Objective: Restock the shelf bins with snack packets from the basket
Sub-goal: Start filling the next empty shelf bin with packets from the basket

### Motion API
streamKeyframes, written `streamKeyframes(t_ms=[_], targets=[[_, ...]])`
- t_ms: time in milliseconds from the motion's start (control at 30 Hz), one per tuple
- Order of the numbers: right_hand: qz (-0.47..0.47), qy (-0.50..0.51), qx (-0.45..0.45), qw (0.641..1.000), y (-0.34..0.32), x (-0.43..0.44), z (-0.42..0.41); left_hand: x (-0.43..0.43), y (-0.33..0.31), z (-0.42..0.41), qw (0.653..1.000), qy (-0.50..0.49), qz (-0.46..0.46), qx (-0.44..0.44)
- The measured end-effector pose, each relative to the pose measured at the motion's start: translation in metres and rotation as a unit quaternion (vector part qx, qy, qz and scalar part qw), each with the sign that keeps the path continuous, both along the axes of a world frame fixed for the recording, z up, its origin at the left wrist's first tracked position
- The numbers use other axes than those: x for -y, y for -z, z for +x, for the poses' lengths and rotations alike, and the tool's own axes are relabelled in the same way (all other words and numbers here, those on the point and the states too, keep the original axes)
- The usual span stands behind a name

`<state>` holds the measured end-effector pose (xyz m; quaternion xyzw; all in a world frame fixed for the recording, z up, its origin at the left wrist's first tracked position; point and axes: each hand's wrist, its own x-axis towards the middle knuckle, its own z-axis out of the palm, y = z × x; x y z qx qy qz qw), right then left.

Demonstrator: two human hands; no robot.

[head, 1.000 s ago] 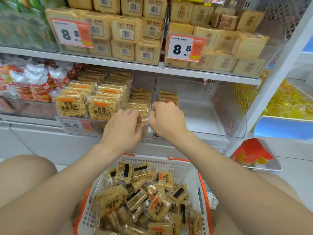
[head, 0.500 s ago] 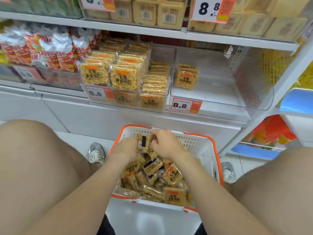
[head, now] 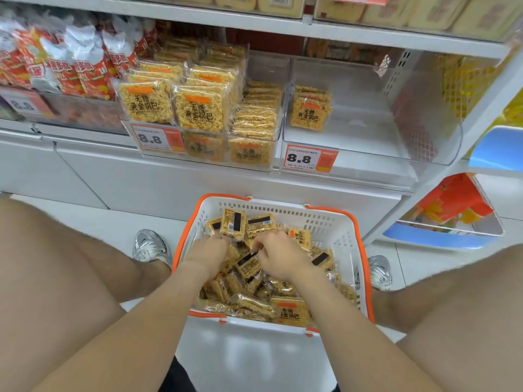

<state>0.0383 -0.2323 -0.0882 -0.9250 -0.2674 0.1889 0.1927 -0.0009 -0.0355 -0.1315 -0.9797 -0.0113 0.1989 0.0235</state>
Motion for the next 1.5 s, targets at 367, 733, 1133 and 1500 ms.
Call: streamKeyframes(t_ms=[367,733,1133,1500], targets=[[0.130,0.154,-0.086,0.976,-0.009,-0.006,0.000,0.010,-0.048,0.012,0.881,-0.256,-0.393,0.057],[0.213,0.173,-0.160,0.948,-0.034,0.001,0.014,0.015,-0.071,0.006,0.597,-0.421,-0.682,0.026],[0.264,0.144,-0.057,0.952,-0.058,-0.009,0.009,0.022,-0.101,0.008,0.602,-0.374,-0.691,0.138],[0.290,0.172,0.347,0.875,-0.149,-0.037,0.031,0.007,-0.208,0.046,0.763,-0.149,-0.477,0.409]])
